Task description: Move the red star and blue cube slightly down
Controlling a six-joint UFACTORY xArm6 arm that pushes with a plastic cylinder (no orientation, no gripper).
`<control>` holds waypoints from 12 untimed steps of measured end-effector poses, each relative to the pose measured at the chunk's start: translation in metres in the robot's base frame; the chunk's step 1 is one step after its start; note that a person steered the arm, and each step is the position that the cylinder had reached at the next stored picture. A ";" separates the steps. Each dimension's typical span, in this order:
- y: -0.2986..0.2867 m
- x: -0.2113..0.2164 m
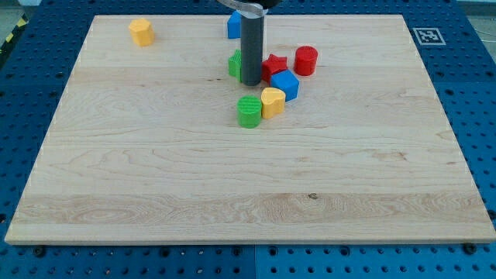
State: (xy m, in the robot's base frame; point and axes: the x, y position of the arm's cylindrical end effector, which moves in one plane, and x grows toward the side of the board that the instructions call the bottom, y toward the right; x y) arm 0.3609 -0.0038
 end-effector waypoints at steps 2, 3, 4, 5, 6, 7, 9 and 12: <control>-0.014 -0.031; -0.012 -0.043; 0.011 -0.044; 0.033 -0.043; 0.042 -0.027; 0.048 -0.003; 0.046 -0.002; 0.042 -0.036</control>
